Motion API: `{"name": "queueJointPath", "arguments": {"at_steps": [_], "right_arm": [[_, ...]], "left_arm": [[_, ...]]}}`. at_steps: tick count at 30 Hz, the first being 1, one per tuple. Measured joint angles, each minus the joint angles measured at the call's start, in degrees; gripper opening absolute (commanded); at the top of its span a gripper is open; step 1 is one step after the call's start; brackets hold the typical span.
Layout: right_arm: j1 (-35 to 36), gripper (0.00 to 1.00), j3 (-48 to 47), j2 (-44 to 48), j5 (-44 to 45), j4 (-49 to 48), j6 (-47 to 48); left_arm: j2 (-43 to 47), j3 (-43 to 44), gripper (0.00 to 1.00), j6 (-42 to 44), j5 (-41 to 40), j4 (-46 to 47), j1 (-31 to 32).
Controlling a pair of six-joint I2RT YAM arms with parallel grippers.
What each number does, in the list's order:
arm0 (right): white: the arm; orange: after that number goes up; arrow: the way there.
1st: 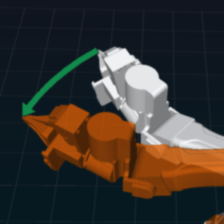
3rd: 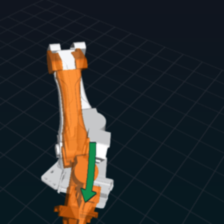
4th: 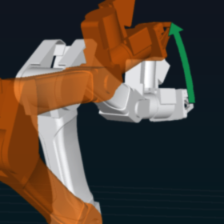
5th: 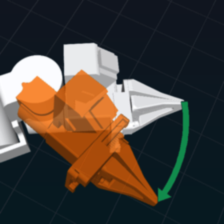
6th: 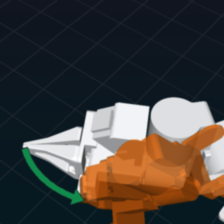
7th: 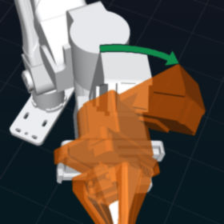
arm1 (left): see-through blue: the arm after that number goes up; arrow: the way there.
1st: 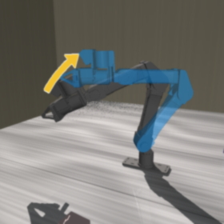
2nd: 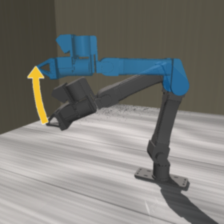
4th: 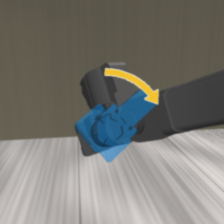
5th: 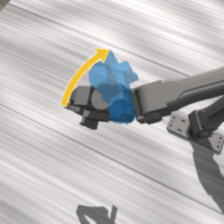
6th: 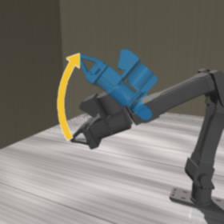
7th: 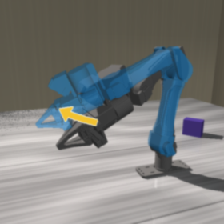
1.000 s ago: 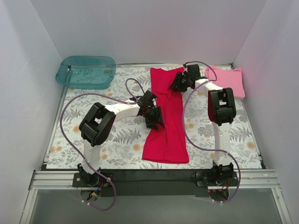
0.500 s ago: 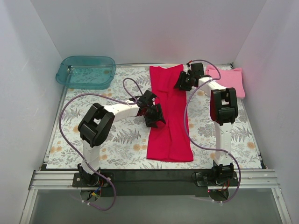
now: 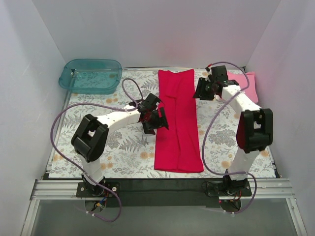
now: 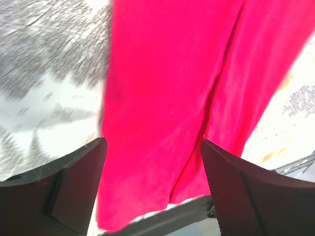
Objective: Fold and stack the t-shirts
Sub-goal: Fold the tshirt
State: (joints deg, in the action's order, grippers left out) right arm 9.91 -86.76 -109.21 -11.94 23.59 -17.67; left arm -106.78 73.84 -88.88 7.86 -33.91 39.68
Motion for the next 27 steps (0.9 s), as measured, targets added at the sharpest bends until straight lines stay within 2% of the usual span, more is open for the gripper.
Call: {"name": "queueJointPath", "arguments": {"at_steps": [5, 8, 13, 19, 27], "right_arm": [[2.2, 0.43, 14.8, 16.9, 0.5, 4.0, 1.6], [7.6, 0.43, 24.6, 25.1, 0.3, 6.6, 2.1], [18.5, 0.42, 37.0, 33.6, -0.2, 9.8, -0.1], [28.7, 0.41, 43.0, 37.8, 1.2, 10.8, -5.3], [40.9, 0.38, 44.0, 35.6, 5.3, 10.5, -11.0]], "left_arm": [[10.2, -5.3, 0.65, 1.4, -2.3, -2.0, 0.5], [15.1, -8.8, 0.63, 1.9, -2.5, -3.2, 1.5], [18.3, -13.5, 0.62, 0.8, -2.6, -5.1, 3.9], [20.8, -18.0, 0.62, -2.1, -2.6, -6.0, 6.3], [21.7, -18.4, 0.62, -3.0, -2.8, -6.5, 6.4]]}}
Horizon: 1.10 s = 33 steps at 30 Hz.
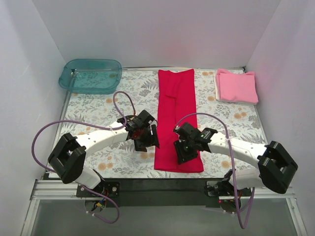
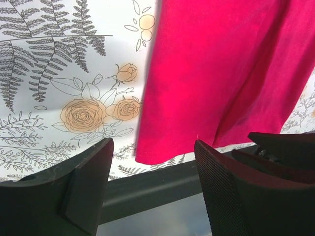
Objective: Fold and stack the t-shirts
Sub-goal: Fold the tshirt
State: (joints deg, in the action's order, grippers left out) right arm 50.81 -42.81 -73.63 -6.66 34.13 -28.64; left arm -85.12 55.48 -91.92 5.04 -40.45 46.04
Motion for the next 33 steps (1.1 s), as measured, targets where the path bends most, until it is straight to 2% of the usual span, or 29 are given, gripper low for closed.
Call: {"name": "queueJointPath", "arguments": {"at_steps": [12, 15, 18, 20, 23, 26, 27, 31, 32, 33], "right_arm": [[8.9, 0.33, -1.3, -8.2, 4.4, -0.1, -2.8], [9.9, 0.23, -1.8, -9.2, 5.0, -0.2, -3.0], [10.7, 0.08, -2.3, -9.9, 5.9, 0.0, -3.0], [11.4, 0.04, -2.6, -9.9, 6.5, 0.0, -3.0], [12.3, 0.03, -3.0, -9.9, 6.7, 0.1, -2.9], [12.8, 0.1, -3.0, -9.9, 6.2, 0.1, -2.6], [12.9, 0.19, -3.0, -9.8, 6.0, 0.1, -2.5], [13.1, 0.35, -3.7, -8.5, 6.0, 1.2, -2.5], [13.1, 0.36, -4.3, -7.6, 6.8, 2.0, -2.6], [13.1, 0.42, -4.9, -6.5, 7.8, 2.7, -2.8]], "left_arm": [[3.8, -5.0, 0.61, -0.9, -0.1, -0.1, 0.2], [4.7, -5.9, 0.61, -1.4, -0.1, 0.0, 0.2], [5.2, -6.6, 0.61, -1.6, -0.1, 0.0, 0.3], [5.3, -6.7, 0.61, -1.5, -0.1, -0.1, 0.3], [5.4, -6.7, 0.61, -1.5, 0.2, 0.0, 0.5], [5.4, -6.7, 0.61, -1.5, 0.8, 0.0, 1.0], [5.3, -6.7, 0.61, -1.5, 1.1, 0.1, 1.4], [5.0, -6.7, 0.61, -1.5, 2.0, 0.5, 3.1], [4.8, -6.7, 0.61, -1.5, 2.1, 0.6, 3.5], [4.4, -6.7, 0.61, -1.5, 2.3, 0.7, 3.8]]}}
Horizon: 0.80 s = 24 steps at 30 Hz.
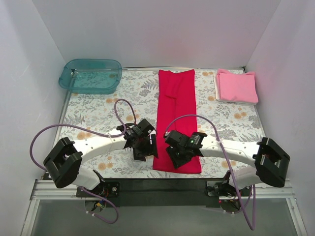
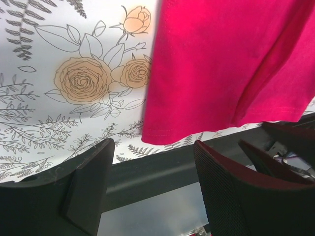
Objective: Fold and stack the t-shirts
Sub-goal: Fold the tshirt
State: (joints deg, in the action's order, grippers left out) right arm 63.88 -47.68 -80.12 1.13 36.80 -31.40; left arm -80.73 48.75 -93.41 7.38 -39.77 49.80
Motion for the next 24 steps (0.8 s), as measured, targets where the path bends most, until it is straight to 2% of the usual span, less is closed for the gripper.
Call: {"name": "queueJointPath", "arguments": {"at_steps": [2, 3, 4, 5, 7, 9, 12, 17, 24], "right_arm": [[-0.3, 0.51, -1.4, 2.4, 2.3, 1.4, -0.5], [-0.6, 0.59, -1.9, 3.6, 3.3, 1.8, -0.9], [-1.1, 0.72, -2.2, 4.8, 4.2, 2.3, -1.5], [-1.8, 0.73, -2.3, 5.6, 4.9, 2.6, -2.0], [-4.4, 0.73, -2.1, 7.3, 5.4, 3.8, -2.1], [-7.6, 0.65, -1.0, 8.8, 5.5, 4.3, -2.5], [-12.3, 0.59, 2.4, 12.0, 5.7, 5.6, -3.0], [-20.3, 0.57, 9.7, 18.9, 4.3, 7.3, -3.2], [-23.3, 0.48, 16.9, 23.1, 1.4, 8.2, -4.4]], "left_arm": [[-1.0, 0.0, 0.6, 0.0, 0.4, 0.1, 0.4], [-1.5, 0.0, 0.6, 0.0, 0.7, 0.3, 0.6], [-2.0, 0.0, 0.6, 0.0, 0.9, 0.5, 0.7], [-2.4, 0.0, 0.6, 0.1, 1.0, 0.7, 0.9], [-3.3, 0.0, 0.59, 0.2, 1.3, 1.0, 1.1], [-4.2, 0.0, 0.59, 0.2, 1.6, 1.3, 1.6], [-5.7, 0.0, 0.58, 0.5, 2.0, 2.0, 2.3], [-9.0, 0.1, 0.56, 0.9, 2.6, 3.0, 3.5], [-12.8, 3.2, 0.5, 1.3, 4.4, 3.1, 4.7]]}}
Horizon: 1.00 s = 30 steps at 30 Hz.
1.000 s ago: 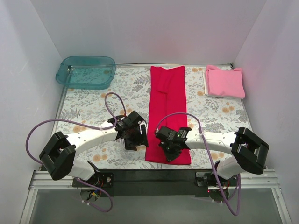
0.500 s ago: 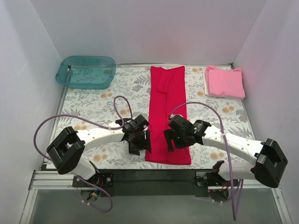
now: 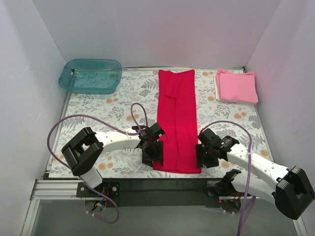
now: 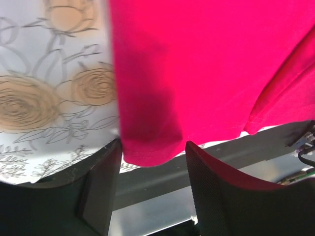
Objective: Fold and stack the t-shirts
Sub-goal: Fold the tshirt
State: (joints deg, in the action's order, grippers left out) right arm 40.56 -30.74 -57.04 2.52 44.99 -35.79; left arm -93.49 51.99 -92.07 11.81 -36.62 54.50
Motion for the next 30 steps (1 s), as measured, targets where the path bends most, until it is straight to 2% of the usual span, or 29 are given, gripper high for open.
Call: {"name": "queueJointPath", "arguments": {"at_steps": [8, 11, 12, 14, 15, 16, 21, 30], "right_arm": [[-0.3, 0.39, 3.3, 0.0, -3.2, -0.9, -0.3], [-0.4, 0.34, 3.5, -0.1, -4.2, -1.5, -0.2], [-0.4, 0.24, 3.6, -0.3, -4.5, -1.8, -0.2], [-0.4, 0.15, 3.7, -1.0, -5.6, -2.4, 0.1], [-0.4, 0.05, 3.7, -1.3, -6.1, -2.8, 0.0], [-0.4, 0.01, 3.7, -1.5, -6.5, -3.1, 0.3], [-0.4, 0.01, 2.5, -1.7, -7.3, -1.2, 1.5], [-0.4, 0.01, 1.9, -2.7, -10.6, 2.0, 3.5]], "left_arm": [[-1.9, 1.4, 0.44, 0.4, 1.2, 0.0, 1.2], [-2.3, 1.4, 0.33, 0.6, 1.4, -0.1, 1.7], [-2.5, 1.5, 0.29, 0.8, 1.6, -0.3, 1.8], [-2.8, 1.6, 0.21, 0.8, 1.7, -0.7, 1.9], [-2.9, 1.7, 0.18, 1.1, 1.7, -0.8, 2.0], [-3.0, 1.8, 0.14, 1.2, 1.6, -1.1, 2.0], [-2.8, 3.3, 0.04, 2.1, 1.2, -4.2, 2.1], [-1.8, 0.6, 0.02, 1.7, 4.8, -4.4, 2.7]]}}
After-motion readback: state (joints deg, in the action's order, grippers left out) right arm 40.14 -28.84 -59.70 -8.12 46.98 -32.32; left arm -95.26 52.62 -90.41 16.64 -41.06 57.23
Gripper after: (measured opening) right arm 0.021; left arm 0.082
